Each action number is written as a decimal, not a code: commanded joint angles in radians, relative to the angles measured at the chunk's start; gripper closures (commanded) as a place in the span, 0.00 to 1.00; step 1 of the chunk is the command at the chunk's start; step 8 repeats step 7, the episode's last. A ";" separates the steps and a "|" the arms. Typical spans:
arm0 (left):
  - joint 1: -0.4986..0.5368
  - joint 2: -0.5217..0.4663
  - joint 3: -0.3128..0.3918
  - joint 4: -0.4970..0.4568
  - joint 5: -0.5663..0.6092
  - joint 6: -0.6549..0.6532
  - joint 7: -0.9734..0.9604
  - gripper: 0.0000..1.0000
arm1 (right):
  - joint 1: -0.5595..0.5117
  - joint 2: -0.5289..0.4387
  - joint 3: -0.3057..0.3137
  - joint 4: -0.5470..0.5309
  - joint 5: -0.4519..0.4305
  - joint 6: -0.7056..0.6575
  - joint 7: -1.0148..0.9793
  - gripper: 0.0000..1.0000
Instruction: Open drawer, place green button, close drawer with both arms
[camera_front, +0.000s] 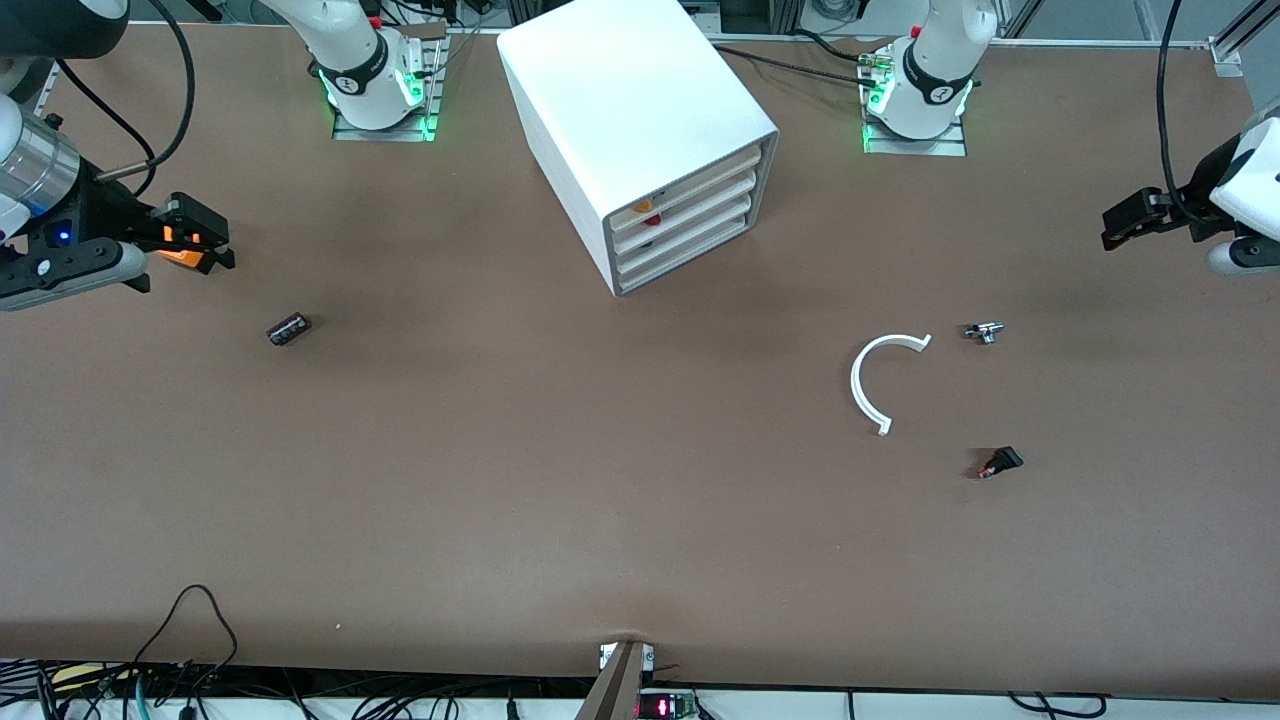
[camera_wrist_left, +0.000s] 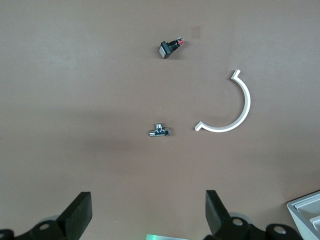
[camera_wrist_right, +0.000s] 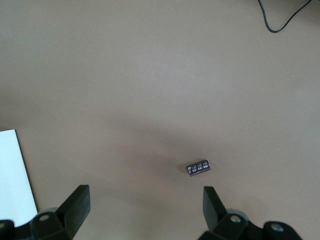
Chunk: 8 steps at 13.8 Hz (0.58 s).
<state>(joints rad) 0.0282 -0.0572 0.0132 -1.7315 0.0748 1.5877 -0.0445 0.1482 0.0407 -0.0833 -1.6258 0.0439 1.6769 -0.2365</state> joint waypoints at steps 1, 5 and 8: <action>0.006 -0.013 0.002 -0.010 -0.026 0.029 0.032 0.00 | 0.004 0.002 -0.001 0.010 0.004 -0.002 0.013 0.00; 0.030 -0.012 0.002 -0.003 -0.102 0.055 0.043 0.00 | 0.004 0.002 -0.001 0.010 0.004 -0.003 0.013 0.00; 0.030 -0.010 0.002 0.016 -0.093 0.055 0.041 0.00 | 0.005 0.001 -0.001 0.010 0.004 -0.003 0.014 0.00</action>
